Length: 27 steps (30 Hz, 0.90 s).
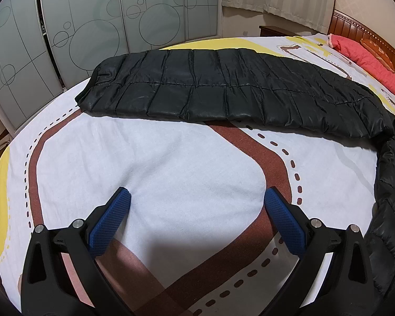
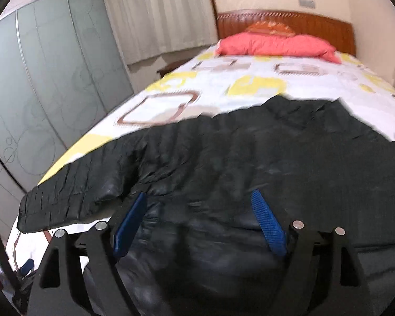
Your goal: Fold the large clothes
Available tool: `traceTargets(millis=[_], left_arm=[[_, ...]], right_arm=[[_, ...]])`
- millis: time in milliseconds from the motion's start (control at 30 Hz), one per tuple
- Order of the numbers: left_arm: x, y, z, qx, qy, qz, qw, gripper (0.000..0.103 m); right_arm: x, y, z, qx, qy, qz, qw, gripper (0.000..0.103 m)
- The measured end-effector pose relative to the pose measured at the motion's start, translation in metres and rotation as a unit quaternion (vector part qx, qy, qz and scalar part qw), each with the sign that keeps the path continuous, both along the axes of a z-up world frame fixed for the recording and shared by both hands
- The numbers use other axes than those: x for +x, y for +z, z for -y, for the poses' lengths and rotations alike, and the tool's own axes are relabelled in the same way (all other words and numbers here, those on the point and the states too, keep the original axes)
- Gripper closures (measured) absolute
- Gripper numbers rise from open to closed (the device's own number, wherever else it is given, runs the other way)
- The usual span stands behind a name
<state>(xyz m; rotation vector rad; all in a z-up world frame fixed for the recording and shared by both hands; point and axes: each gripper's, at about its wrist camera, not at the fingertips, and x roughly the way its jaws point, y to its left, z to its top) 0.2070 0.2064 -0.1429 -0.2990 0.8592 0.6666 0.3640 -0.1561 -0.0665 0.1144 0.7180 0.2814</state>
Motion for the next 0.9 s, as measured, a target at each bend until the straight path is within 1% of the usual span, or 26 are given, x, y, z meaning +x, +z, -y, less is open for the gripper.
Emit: traceTargets(millis=[33,67,100,167,200,233,300,333,367,400,433,467,500,533,567,600,633,667,700,767,833,867,900], left_arm=[[0.0,0.0,0.0,0.0,0.0,0.0,1.0,0.002],[0.0,0.0,0.0,0.001,0.0,-0.001,1.0,0.002],[0.0,0.0,0.0,0.001,0.0,0.0,1.0,0.002],[0.0,0.0,-0.001,0.001,0.0,0.0,1.0,0.002],[0.0,0.0,0.0,0.001,0.0,-0.001,1.0,0.002],[0.0,0.0,0.0,0.001,0.0,-0.001,1.0,0.002],[0.001,0.0,0.0,0.003,0.0,-0.001,1.0,0.002],[0.001,0.0,0.0,0.003,0.0,-0.002,1.0,0.002],[0.001,0.0,0.0,0.004,0.0,-0.003,1.0,0.002],[0.002,-0.001,0.0,0.005,0.0,-0.003,1.0,0.002],[0.002,-0.001,0.0,0.005,0.0,-0.003,1.0,0.002],[0.003,-0.001,0.001,0.005,0.0,-0.004,1.0,0.002],[0.003,-0.001,0.0,0.005,0.0,-0.004,1.0,0.002],[0.003,-0.001,0.001,0.006,0.0,-0.004,1.0,0.002],[0.003,-0.001,0.001,0.006,0.0,-0.004,1.0,0.002],[0.003,-0.001,0.001,0.006,0.0,-0.004,1.0,0.002],[0.003,-0.001,0.0,0.006,0.0,-0.004,1.0,0.002],[0.003,-0.002,0.0,0.006,0.0,-0.004,1.0,0.002],[0.003,-0.001,0.0,0.007,0.0,-0.004,1.0,0.002],[0.003,-0.002,-0.001,0.008,0.0,-0.005,1.0,0.002],[0.004,-0.002,0.0,0.008,0.0,-0.005,1.0,0.002],[0.004,-0.002,-0.001,0.008,0.0,-0.005,1.0,0.002],[0.004,-0.002,0.0,0.008,0.0,-0.005,1.0,0.002]], right_arm=[[-0.003,0.006,0.016,-0.003,-0.012,0.009,1.0,0.023],[-0.005,0.011,0.034,-0.004,-0.026,0.015,1.0,0.027],[-0.006,0.015,0.059,-0.009,-0.049,0.018,0.999,0.039],[-0.001,0.017,0.111,-0.024,-0.103,0.01,0.994,0.049],[0.0,0.016,0.135,-0.024,-0.128,0.006,0.991,0.05],[0.002,0.014,0.18,-0.018,-0.177,0.001,0.984,0.051],[0.003,0.006,0.225,-0.021,-0.229,-0.01,0.973,0.053],[0.003,-0.004,0.248,-0.029,-0.253,-0.023,0.967,0.054],[0.004,-0.017,0.265,-0.035,-0.265,-0.04,0.963,0.058],[0.006,-0.027,0.273,-0.037,-0.27,-0.055,0.961,0.058],[0.009,-0.049,0.283,-0.029,-0.265,-0.088,0.96,0.058],[0.012,-0.063,0.285,-0.024,-0.256,-0.106,0.961,0.058],[0.013,-0.072,0.284,-0.029,-0.245,-0.106,0.963,0.058],[0.012,-0.073,0.28,-0.043,-0.238,-0.095,0.966,0.058],[0.014,-0.068,0.277,-0.047,-0.236,-0.1,0.965,0.057],[0.015,-0.06,0.276,-0.042,-0.237,-0.103,0.965,0.058],[0.017,-0.051,0.275,-0.033,-0.237,-0.097,0.966,0.058],[0.019,-0.04,0.275,-0.026,-0.24,-0.082,0.967,0.057],[0.022,-0.028,0.276,-0.033,-0.247,-0.064,0.966,0.057],[0.037,-0.018,0.274,-0.044,-0.253,-0.041,0.966,0.057],[0.057,-0.022,0.282,-0.042,-0.258,-0.042,0.964,0.056],[0.07,-0.032,0.287,-0.041,-0.265,-0.055,0.962,0.056],[0.082,-0.048,0.292,-0.039,-0.27,-0.08,0.959,0.056]])
